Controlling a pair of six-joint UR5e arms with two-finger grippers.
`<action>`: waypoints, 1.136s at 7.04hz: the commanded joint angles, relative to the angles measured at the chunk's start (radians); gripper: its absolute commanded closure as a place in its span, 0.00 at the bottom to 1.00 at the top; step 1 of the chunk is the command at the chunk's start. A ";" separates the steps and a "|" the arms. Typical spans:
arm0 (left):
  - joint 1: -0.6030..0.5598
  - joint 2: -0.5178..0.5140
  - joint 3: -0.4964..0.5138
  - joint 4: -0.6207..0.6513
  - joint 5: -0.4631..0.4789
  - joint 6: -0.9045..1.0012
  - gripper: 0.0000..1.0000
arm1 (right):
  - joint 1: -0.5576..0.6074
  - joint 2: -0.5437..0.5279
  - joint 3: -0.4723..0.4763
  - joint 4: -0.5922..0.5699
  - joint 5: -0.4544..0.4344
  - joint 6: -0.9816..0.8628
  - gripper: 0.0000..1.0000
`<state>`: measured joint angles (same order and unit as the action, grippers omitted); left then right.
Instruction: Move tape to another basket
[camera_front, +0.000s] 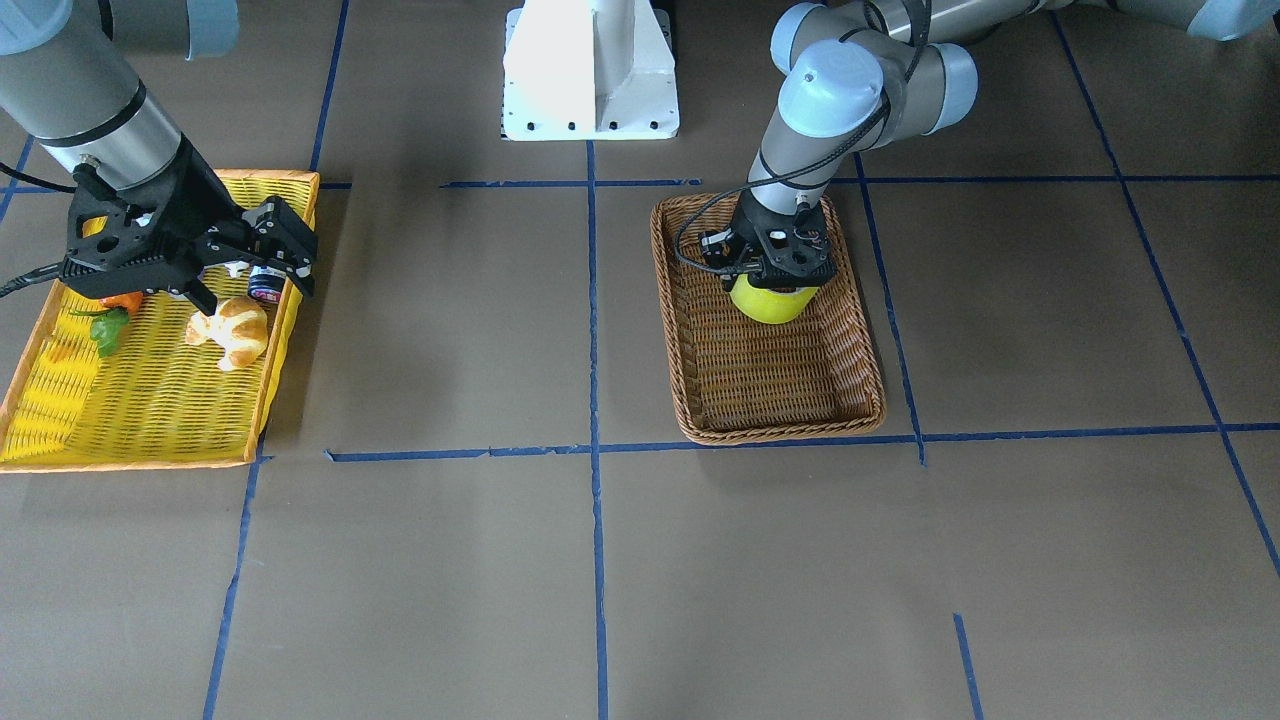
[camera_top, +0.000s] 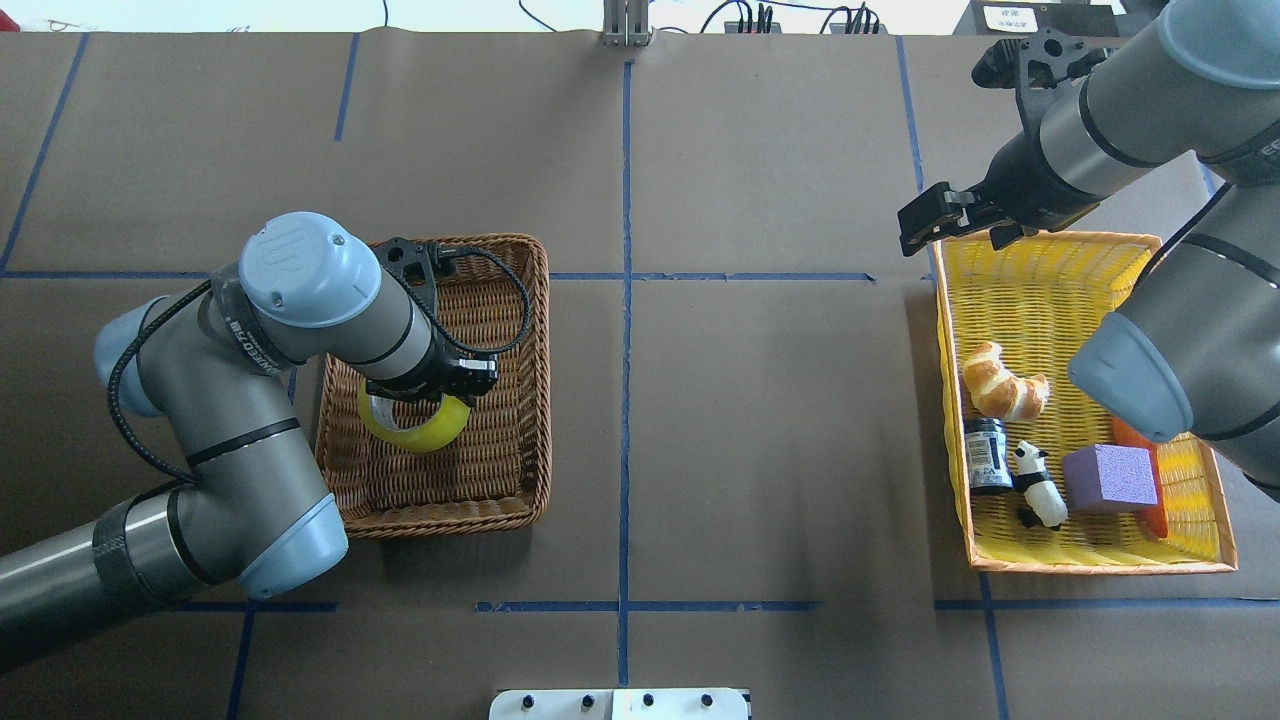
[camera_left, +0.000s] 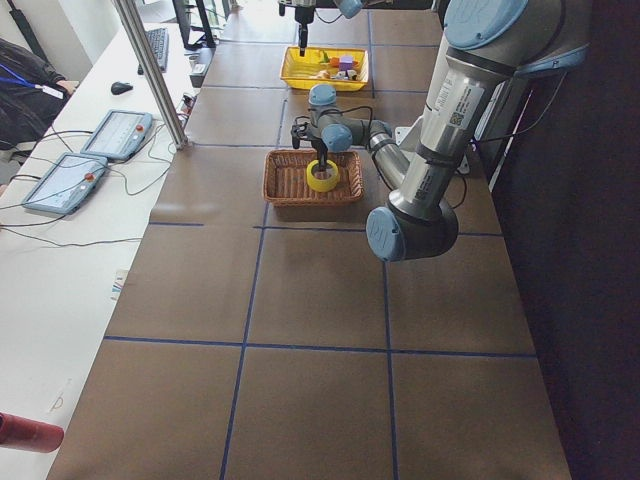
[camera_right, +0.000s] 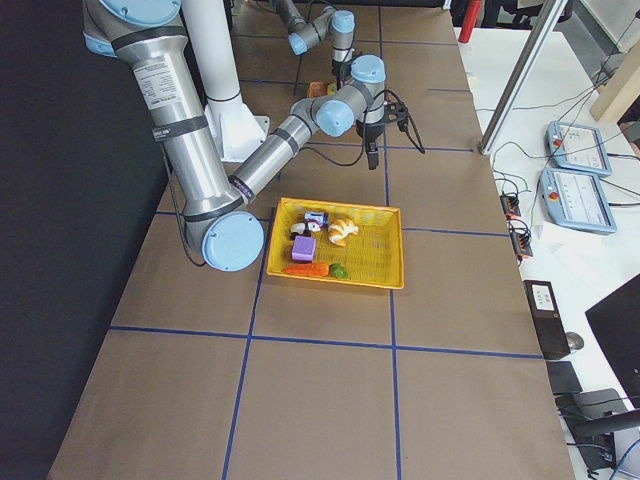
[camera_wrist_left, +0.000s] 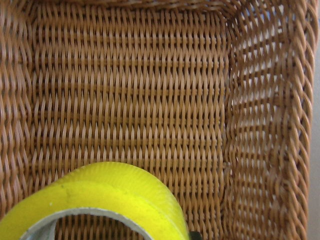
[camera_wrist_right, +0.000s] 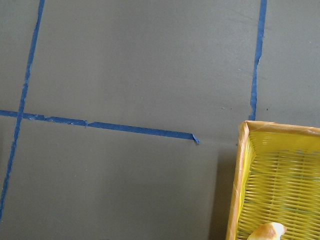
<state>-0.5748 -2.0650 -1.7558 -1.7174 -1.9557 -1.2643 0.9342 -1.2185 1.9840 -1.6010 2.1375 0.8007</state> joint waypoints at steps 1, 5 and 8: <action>0.000 -0.027 0.044 -0.004 0.038 0.010 1.00 | 0.014 -0.007 -0.002 0.001 0.002 -0.011 0.00; -0.002 -0.041 0.061 -0.004 0.075 0.008 0.00 | 0.020 -0.012 -0.005 -0.002 0.001 -0.032 0.00; -0.071 -0.027 0.055 0.005 0.036 0.089 0.00 | 0.102 -0.026 -0.014 -0.106 0.002 -0.252 0.00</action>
<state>-0.6047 -2.0979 -1.6981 -1.7145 -1.8932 -1.2337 0.9982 -1.2421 1.9711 -1.6462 2.1387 0.6555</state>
